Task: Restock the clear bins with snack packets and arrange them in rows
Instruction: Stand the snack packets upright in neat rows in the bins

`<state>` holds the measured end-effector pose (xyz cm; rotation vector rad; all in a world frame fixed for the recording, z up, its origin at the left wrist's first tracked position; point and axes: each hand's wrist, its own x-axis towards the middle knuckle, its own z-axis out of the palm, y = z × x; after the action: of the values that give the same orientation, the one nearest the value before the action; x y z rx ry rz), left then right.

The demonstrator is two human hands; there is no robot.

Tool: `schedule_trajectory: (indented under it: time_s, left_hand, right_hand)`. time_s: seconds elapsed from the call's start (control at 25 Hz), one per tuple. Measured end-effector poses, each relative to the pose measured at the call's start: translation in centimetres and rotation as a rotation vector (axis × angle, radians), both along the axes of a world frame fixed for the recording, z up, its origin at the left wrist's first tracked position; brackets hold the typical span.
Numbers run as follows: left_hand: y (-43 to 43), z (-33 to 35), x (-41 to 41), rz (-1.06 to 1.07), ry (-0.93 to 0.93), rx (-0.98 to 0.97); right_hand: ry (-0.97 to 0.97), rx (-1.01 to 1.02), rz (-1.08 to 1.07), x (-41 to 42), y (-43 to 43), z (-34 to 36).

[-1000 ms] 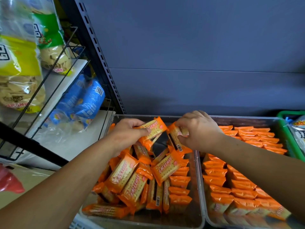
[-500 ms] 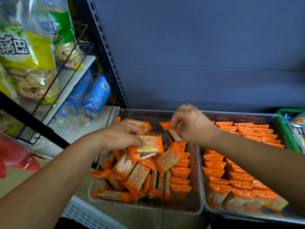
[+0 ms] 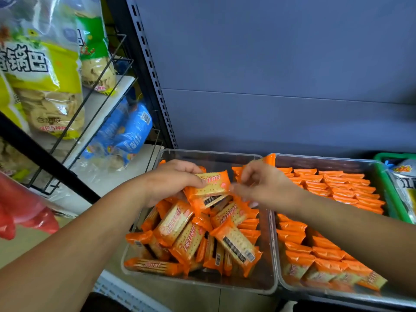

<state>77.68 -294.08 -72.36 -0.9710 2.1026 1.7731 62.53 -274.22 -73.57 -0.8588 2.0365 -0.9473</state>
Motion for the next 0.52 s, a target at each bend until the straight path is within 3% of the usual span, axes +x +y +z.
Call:
schedule_trajectory:
  time_s: [0.12,0.4,0.52]
  left_hand:
    - [0.8,-0.2,-0.8,0.061,0.109,0.144]
    - [1.4,-0.9,-1.5,0.063,0.188,0.172]
    - [1.3,-1.0,-1.7,-0.004,0.192,0.118]
  right_hand:
    - [-0.297,-0.054,-0.176,-1.0,-0.7,0.4]
    - [-0.453,-0.094,-0.294,-2.6,-0.3,-1.4]
    - [-0.418,-0.144,-0.302,-3.0,-0.5,-1.4]
